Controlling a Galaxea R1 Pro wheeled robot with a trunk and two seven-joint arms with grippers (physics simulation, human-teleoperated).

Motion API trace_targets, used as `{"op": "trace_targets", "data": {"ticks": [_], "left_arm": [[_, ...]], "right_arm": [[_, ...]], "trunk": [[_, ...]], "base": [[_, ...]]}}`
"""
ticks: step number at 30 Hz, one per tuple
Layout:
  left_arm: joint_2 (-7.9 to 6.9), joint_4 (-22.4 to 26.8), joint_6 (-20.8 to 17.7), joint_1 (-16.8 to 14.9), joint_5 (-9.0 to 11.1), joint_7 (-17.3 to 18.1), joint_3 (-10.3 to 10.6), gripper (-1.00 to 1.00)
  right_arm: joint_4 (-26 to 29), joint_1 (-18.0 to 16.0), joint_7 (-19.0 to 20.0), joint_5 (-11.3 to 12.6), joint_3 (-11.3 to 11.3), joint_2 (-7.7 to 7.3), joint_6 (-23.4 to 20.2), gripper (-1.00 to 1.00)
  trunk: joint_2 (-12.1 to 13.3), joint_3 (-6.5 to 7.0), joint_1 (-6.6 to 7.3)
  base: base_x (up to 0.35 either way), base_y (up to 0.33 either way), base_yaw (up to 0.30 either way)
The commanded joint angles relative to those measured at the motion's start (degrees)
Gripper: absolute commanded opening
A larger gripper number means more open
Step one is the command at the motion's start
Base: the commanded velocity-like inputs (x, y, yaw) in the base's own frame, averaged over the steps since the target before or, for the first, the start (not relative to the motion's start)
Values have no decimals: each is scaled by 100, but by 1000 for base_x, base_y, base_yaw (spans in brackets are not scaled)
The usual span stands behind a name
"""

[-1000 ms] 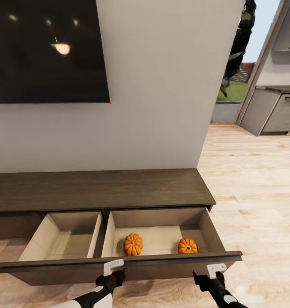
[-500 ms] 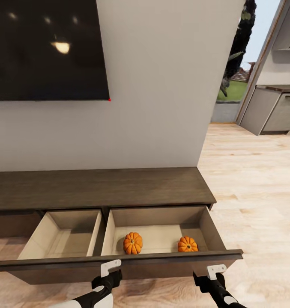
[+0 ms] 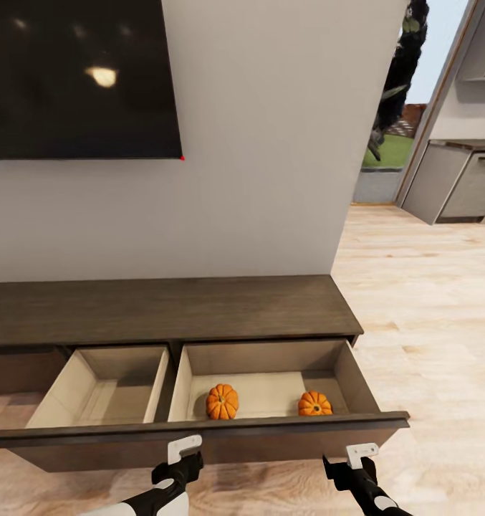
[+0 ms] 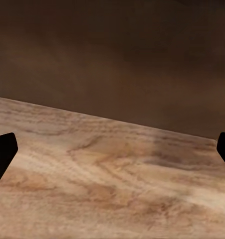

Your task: Place each of the two pumpkins and all three candles from the living room inside a cabinet in the living room (use any cabinet), then make sure every cabinet is closed, and position the cauldron so it is next to a table in the living room.

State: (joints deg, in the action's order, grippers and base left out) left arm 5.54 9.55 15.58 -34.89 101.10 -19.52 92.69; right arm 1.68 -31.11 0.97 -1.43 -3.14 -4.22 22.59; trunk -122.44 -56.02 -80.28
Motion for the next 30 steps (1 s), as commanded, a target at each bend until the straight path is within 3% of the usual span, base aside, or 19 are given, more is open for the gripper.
{"op": "trace_targets", "data": {"ticks": [1, 5, 10, 24, 25, 26, 27, 28, 30], "left_arm": [[0, -5, -1, 0, -2, -11, 3, 100], [2, -21, -10, -6, 3, -123, 13, 100], [0, -19, -19, -17, 12, -473, 95, 100], [37, -14, -15, -70, -23, -526, 126, 100], [39, -17, -17, -80, -108, -528, 126, 100], [39, -23, -26, -88, -378, -531, 125, 100], [38, -25, -30, -90, -491, -532, 121, 100], [37, -30, -38, -93, -820, -538, 112, 100], [36, -32, -43, -95, -1100, -541, 105, 100]], "right_arm": [[3, 0, 0, -1, 1, 0, 0, 100], [12, -3, 0, -13, -2, 0, 0, 100], [31, -3, 0, -20, -3, -6, 0, 100], [76, -28, -42, -6, 6, 7, -17, 100], [77, -31, -42, -10, 6, 11, -18, 100], [85, -35, -43, -13, 6, 16, -18, 100], [87, -37, -43, -13, 6, 20, -18, 100], [91, -40, -44, -14, 6, 36, -18, 100], [96, -47, -40, -18, 6, 71, -18, 100]], "trunk": [[-42, -18, -23], [-202, -90, -110], [-202, -90, -110], [-202, -90, -110], [-202, -90, -110], [-202, -90, -110], [-202, -90, -110], [-202, -90, -110], [-202, -90, -110]], "base": [[0, 0, 0], [0, 0, 0], [0, 0, 0], [0, 0, 0], [0, 0, 0], [0, 0, 0], [0, 0, 0], [0, 0, 0], [0, 0, 0]]}}
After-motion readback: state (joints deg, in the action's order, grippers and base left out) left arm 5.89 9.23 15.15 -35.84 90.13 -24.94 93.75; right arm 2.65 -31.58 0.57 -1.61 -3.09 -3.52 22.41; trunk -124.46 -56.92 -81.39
